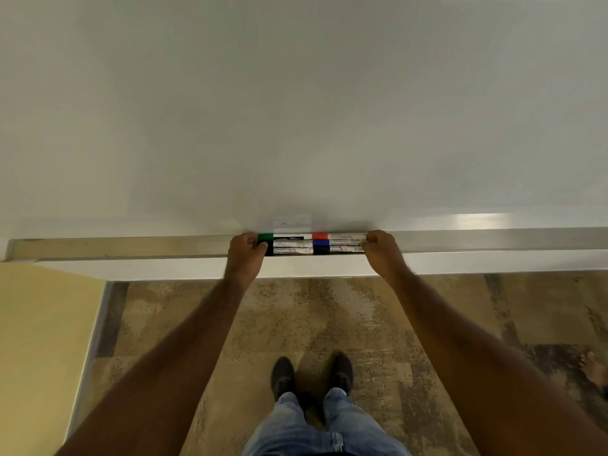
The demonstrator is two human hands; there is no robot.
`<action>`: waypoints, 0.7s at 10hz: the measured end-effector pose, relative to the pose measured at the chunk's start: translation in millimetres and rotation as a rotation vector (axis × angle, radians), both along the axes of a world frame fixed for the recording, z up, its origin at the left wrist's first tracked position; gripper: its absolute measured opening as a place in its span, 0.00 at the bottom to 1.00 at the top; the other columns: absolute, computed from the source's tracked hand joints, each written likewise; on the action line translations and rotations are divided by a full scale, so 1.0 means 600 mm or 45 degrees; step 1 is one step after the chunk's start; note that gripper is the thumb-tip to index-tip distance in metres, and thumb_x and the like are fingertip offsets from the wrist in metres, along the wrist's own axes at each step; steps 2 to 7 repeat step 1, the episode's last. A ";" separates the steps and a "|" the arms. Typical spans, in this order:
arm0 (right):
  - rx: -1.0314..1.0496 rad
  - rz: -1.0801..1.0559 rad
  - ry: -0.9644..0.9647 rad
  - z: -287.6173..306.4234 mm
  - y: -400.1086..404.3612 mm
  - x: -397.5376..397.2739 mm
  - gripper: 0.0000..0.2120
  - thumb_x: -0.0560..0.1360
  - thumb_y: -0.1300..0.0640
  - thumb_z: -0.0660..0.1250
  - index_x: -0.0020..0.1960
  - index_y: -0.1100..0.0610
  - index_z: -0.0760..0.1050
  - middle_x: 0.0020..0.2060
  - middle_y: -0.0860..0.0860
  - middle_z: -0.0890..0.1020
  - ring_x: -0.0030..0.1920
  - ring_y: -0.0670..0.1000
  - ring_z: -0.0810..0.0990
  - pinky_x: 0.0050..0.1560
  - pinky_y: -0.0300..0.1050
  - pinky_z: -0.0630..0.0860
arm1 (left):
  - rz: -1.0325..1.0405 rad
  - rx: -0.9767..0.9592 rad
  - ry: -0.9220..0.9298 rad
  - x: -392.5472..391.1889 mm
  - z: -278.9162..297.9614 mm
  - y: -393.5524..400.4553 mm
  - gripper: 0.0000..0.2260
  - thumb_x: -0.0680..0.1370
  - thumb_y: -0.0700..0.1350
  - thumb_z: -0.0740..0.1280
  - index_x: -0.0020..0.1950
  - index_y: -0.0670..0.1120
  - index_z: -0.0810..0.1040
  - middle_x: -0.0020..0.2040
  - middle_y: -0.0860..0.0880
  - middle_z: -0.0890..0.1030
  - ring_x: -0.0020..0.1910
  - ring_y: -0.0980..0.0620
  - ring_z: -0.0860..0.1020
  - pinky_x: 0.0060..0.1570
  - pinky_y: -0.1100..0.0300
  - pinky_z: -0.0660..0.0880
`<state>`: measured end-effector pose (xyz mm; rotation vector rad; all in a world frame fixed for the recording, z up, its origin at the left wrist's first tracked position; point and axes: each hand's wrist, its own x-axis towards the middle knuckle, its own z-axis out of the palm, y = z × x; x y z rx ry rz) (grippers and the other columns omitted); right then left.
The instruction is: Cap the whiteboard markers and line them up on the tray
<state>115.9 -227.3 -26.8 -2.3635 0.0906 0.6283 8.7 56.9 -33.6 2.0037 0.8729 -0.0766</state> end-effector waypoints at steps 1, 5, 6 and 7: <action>-0.132 0.126 -0.130 0.003 -0.001 -0.025 0.13 0.82 0.60 0.63 0.64 0.65 0.76 0.60 0.63 0.78 0.61 0.62 0.77 0.61 0.53 0.77 | -0.145 0.160 -0.065 -0.022 0.010 -0.003 0.10 0.80 0.36 0.71 0.61 0.37 0.83 0.55 0.44 0.84 0.51 0.48 0.83 0.49 0.66 0.77; -0.132 0.126 -0.130 0.003 -0.001 -0.025 0.13 0.82 0.60 0.63 0.64 0.65 0.76 0.60 0.63 0.78 0.61 0.62 0.77 0.61 0.53 0.77 | -0.145 0.160 -0.065 -0.022 0.010 -0.003 0.10 0.80 0.36 0.71 0.61 0.37 0.83 0.55 0.44 0.84 0.51 0.48 0.83 0.49 0.66 0.77; -0.132 0.126 -0.130 0.003 -0.001 -0.025 0.13 0.82 0.60 0.63 0.64 0.65 0.76 0.60 0.63 0.78 0.61 0.62 0.77 0.61 0.53 0.77 | -0.145 0.160 -0.065 -0.022 0.010 -0.003 0.10 0.80 0.36 0.71 0.61 0.37 0.83 0.55 0.44 0.84 0.51 0.48 0.83 0.49 0.66 0.77; -0.132 0.126 -0.130 0.003 -0.001 -0.025 0.13 0.82 0.60 0.63 0.64 0.65 0.76 0.60 0.63 0.78 0.61 0.62 0.77 0.61 0.53 0.77 | -0.145 0.160 -0.065 -0.022 0.010 -0.003 0.10 0.80 0.36 0.71 0.61 0.37 0.83 0.55 0.44 0.84 0.51 0.48 0.83 0.49 0.66 0.77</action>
